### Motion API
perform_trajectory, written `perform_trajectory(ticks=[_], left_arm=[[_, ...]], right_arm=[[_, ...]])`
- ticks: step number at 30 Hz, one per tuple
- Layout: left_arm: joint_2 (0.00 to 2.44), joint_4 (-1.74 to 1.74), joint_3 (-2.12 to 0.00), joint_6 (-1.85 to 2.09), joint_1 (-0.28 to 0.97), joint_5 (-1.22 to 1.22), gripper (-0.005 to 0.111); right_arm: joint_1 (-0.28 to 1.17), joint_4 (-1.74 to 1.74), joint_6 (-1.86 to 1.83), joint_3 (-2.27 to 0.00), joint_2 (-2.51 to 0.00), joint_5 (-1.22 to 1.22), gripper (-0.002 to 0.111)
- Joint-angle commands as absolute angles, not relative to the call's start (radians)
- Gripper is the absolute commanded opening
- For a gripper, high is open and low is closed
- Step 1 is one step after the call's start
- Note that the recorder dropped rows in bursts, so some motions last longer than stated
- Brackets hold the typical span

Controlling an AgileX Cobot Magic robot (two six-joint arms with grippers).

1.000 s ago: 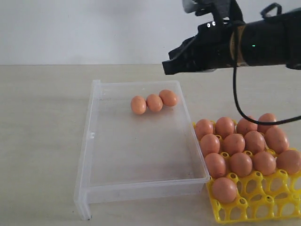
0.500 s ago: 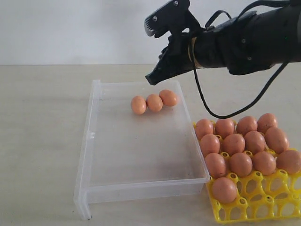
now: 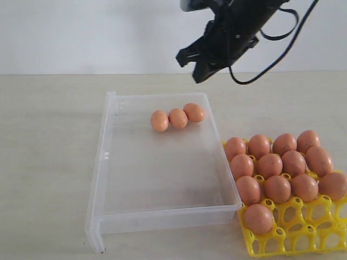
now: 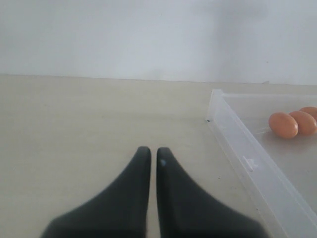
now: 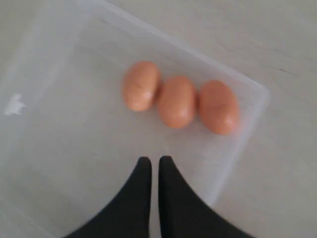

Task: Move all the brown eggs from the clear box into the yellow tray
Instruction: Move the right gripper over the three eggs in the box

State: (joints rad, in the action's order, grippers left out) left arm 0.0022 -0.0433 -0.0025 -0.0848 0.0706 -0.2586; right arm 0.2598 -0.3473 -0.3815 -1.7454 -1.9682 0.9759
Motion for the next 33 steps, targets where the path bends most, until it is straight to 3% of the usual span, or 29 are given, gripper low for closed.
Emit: perform_trajectory(ticks=[1, 3, 7, 10, 22, 33], left_arm=[[0.0, -0.041, 0.0, -0.083, 0.067, -0.255, 0.004], [0.0, -0.041, 0.0, -0.083, 0.067, -0.255, 0.004], [0.0, -0.041, 0.0, -0.083, 0.067, -0.255, 0.004], [0.0, -0.041, 0.0, -0.083, 0.067, -0.255, 0.004], [0.0, -0.041, 0.0, -0.083, 0.067, -0.255, 0.004], [0.0, -0.041, 0.0, -0.083, 0.067, -0.255, 0.004]], right_arm=[[0.275, -0.45, -0.466, -1.899, -2.083, 1.01, 0.001], [0.28, -0.458, -0.499, -1.938, -2.126, 1.008, 0.008], [0.29, -0.464, -0.511, -1.956, -2.197, 0.966, 0.035], [0.29, -0.469, -0.501, -1.956, -2.237, 0.931, 0.049], [0.29, -0.402, -0.411, -1.956, -2.322, 0.777, 0.048], [0.29, -0.303, -0.303, -1.956, -2.358, 0.821, 0.048]])
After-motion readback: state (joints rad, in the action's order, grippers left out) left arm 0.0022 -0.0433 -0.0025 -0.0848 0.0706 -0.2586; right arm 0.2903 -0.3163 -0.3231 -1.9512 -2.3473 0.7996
